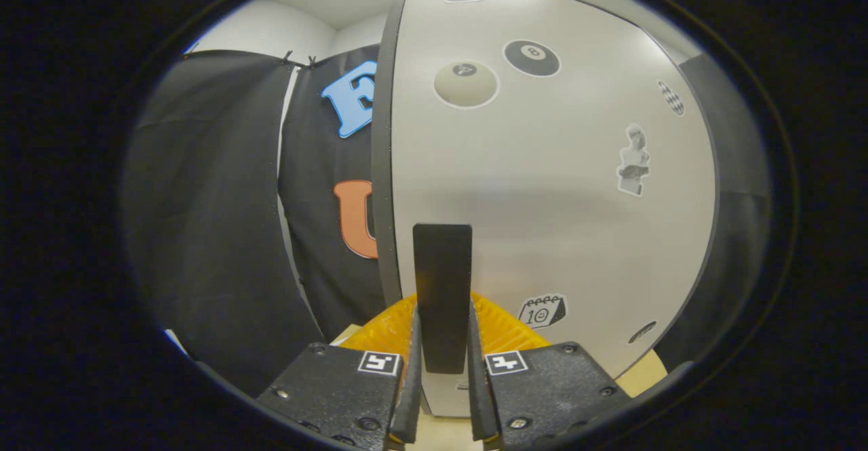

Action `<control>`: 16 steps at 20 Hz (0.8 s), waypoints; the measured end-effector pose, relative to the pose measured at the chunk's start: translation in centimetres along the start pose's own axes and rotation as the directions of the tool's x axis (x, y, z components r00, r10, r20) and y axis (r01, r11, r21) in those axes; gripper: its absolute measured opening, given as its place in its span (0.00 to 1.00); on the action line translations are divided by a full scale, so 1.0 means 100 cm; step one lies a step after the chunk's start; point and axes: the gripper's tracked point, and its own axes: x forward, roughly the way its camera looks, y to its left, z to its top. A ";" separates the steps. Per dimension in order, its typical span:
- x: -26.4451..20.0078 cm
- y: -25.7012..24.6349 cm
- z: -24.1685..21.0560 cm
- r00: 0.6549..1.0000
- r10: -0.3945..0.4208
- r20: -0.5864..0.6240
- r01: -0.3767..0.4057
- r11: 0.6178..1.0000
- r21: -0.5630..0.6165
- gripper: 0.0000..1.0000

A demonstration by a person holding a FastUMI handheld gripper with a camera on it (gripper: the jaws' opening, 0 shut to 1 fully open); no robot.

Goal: Open the shoe cabinet door, grab the shoes and put them into the shoe cabinet, then close the shoe cabinet door.

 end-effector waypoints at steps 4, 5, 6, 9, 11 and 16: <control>-0.019 0.003 -0.001 1.000 0.026 -0.009 -0.026 1.000 0.000 0.32; -0.026 0.004 -0.002 0.999 0.032 -0.011 -0.032 0.999 0.000 0.32; -0.032 0.004 -0.001 0.999 0.038 -0.012 -0.039 0.999 -0.002 0.31; -0.054 -0.001 -0.002 0.999 0.052 -0.015 -0.053 0.999 -0.012 0.31; -0.069 -0.005 -0.002 0.998 0.058 -0.018 -0.058 0.998 -0.005 0.30; -0.115 -0.019 -0.006 0.999 0.051 -0.017 -0.051 0.999 0.004 0.29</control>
